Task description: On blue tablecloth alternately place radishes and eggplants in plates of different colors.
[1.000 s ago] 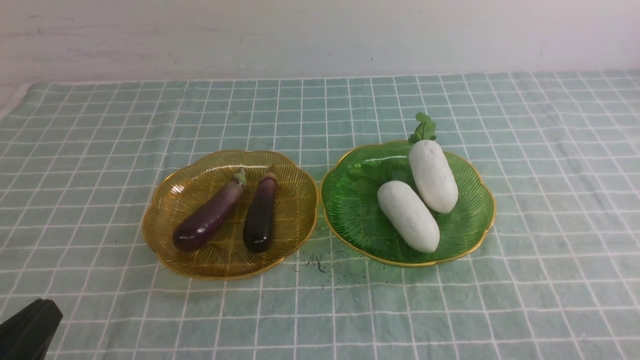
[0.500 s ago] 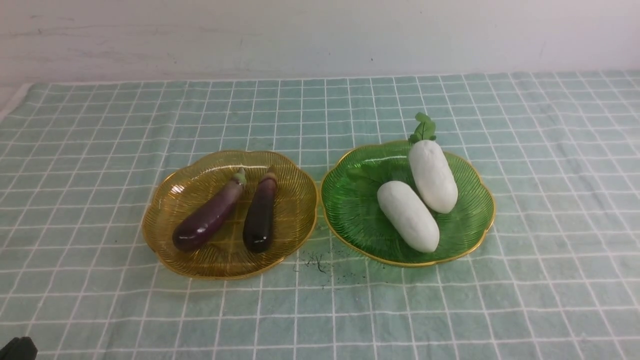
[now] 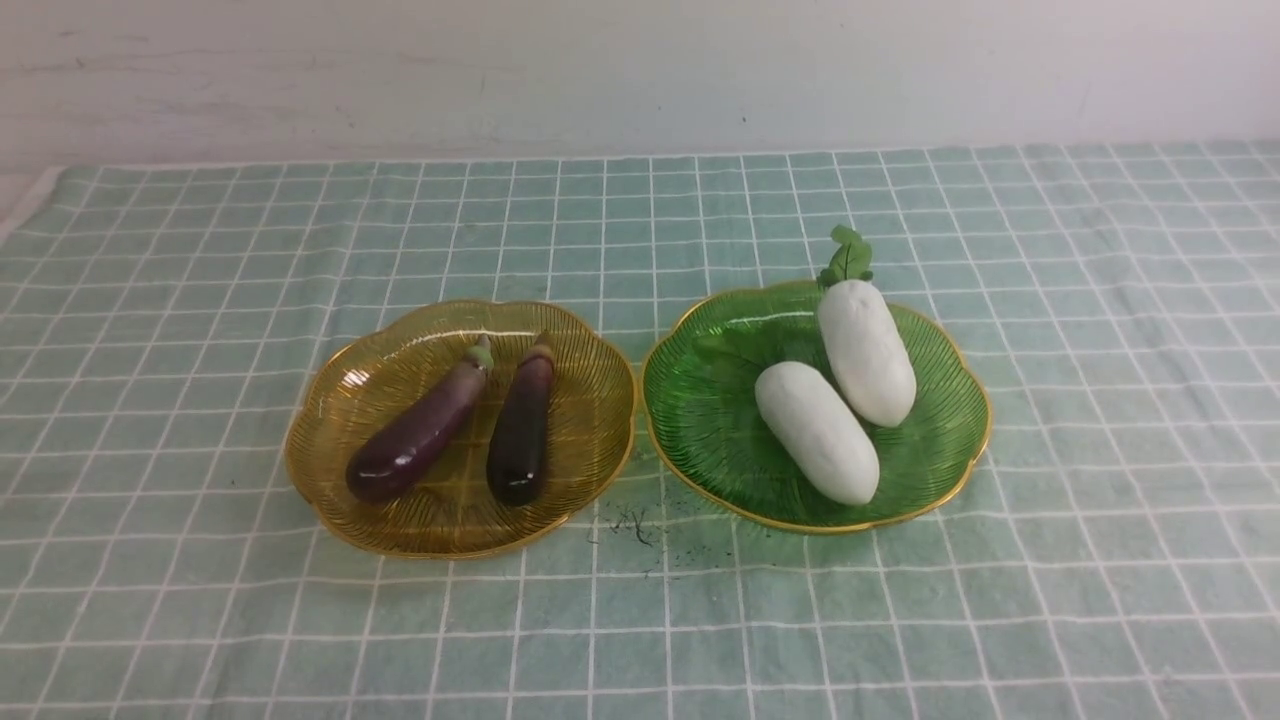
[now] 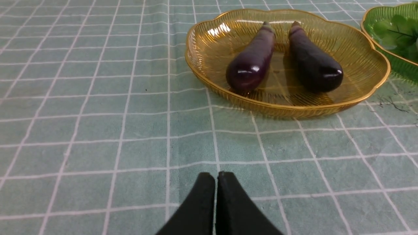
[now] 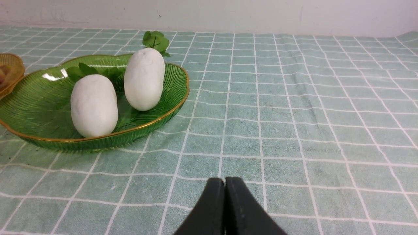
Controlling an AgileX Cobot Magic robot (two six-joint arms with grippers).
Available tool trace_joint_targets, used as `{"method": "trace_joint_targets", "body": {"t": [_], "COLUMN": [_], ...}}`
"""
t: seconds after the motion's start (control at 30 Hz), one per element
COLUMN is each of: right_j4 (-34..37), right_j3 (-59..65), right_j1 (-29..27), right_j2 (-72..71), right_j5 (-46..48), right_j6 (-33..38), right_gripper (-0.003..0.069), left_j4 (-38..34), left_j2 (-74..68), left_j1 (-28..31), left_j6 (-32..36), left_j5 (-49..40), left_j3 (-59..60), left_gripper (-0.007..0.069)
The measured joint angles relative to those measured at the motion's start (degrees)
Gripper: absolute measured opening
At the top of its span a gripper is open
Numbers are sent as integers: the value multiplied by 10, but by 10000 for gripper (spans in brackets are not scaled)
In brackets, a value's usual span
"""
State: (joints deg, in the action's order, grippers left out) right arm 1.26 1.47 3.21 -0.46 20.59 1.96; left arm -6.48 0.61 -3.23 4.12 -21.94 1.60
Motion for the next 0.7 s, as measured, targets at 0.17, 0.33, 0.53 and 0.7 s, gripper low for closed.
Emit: {"method": "trace_joint_targets", "body": {"t": [0.17,0.33,0.53,0.7], "right_j4": [0,0,0,0], "right_j3": [0,0,0,0], "right_j1": [0,0,0,0], "right_j2": [0,0,0,0], "right_j5": [0,0,0,0], "right_j6": [0,0,0,0], "right_gripper": [-15,-15,-15,-15], "left_j4": [0,0,1,1], "left_j2": [0,0,0,0], "left_j1": [14,33,30,30], "left_j6": [0,0,0,0], "left_j5": [-1,-1,-1,-1], "left_j3": [0,0,0,0], "left_gripper": [-8,-8,-8,-8]}}
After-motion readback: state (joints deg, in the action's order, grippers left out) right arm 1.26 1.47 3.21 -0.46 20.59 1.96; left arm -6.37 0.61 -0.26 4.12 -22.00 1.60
